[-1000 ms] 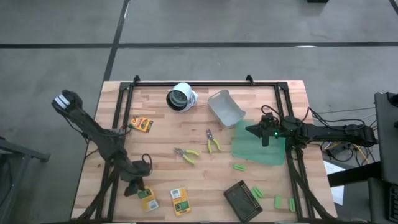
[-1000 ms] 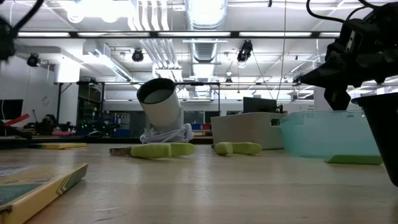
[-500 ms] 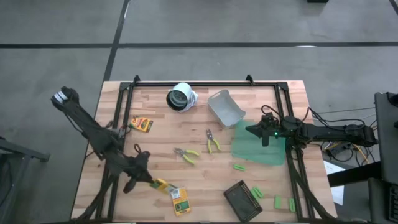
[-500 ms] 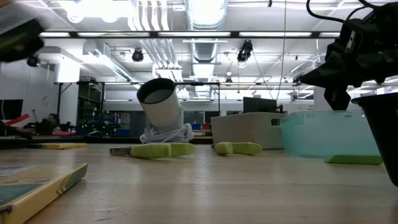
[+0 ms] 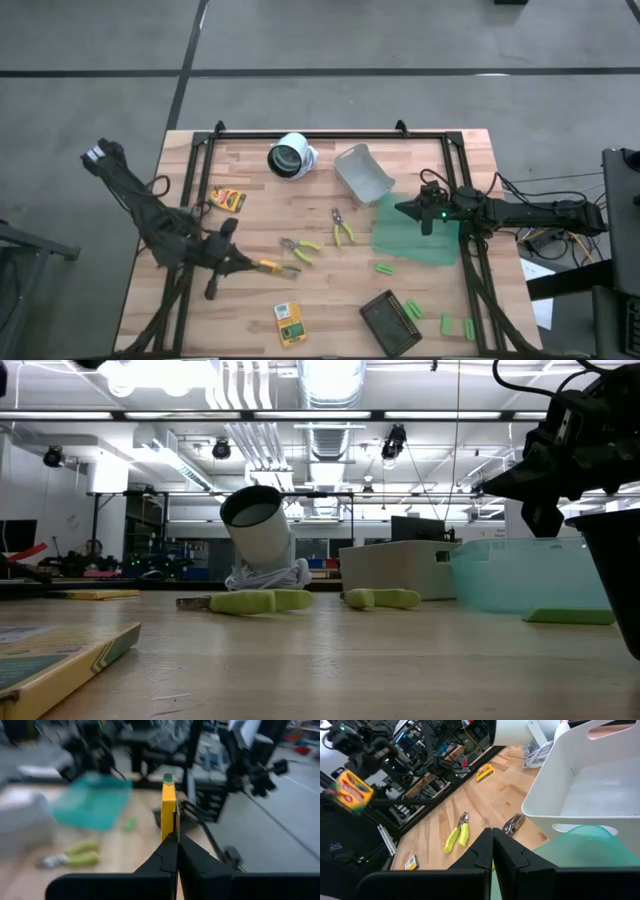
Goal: Pick & Place School Supplies
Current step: Put the yellow crayon box into the green bin
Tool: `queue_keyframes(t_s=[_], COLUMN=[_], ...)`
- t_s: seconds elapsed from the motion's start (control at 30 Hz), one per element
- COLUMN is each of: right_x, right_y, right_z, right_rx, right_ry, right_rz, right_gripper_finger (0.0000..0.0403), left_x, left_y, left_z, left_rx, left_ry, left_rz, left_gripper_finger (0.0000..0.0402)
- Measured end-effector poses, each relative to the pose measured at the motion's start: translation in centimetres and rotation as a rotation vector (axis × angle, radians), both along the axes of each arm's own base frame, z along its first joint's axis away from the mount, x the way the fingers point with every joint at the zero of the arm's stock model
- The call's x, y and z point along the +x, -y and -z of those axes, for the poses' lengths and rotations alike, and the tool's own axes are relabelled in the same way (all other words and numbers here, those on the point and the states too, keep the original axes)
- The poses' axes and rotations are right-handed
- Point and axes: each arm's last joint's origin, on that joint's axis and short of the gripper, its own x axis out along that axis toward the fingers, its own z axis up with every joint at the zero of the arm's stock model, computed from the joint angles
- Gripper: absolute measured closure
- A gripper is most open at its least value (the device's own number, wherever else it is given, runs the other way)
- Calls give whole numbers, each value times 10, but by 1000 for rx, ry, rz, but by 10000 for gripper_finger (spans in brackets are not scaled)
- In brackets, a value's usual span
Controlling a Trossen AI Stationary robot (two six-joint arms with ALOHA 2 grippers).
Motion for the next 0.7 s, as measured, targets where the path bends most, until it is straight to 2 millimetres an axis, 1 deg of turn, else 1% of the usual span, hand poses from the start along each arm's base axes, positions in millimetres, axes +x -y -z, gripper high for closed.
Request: queue_keyframes(t_s=[0.07, 0.1, 0.23, 0.33, 0.57, 0.7], right_x=[0, 0, 0, 0, 0, 0], right_y=[0, 0, 0, 0, 0, 0], right_z=[0, 0, 0, 0, 0, 0], right_rx=[0, 0, 0, 0, 0, 0], right_ry=[0, 0, 0, 0, 0, 0], right_rz=[0, 0, 0, 0, 0, 0], right_gripper_finger=[394, 394, 394, 394, 394, 394], left_x=[3, 4, 11, 16, 35, 50], left_y=[-1, -2, -10, -18, -40, -59], left_z=[-6, -10, -22, -27, -26, -22], left_rx=[49, 46, -14, -38, -8, 29], left_ry=[40, 58, 127, 160, 159, 143], left_rz=[-30, -55, -185, -240, -224, -187], left_gripper_finger=[398, 398, 398, 397, 397, 397])
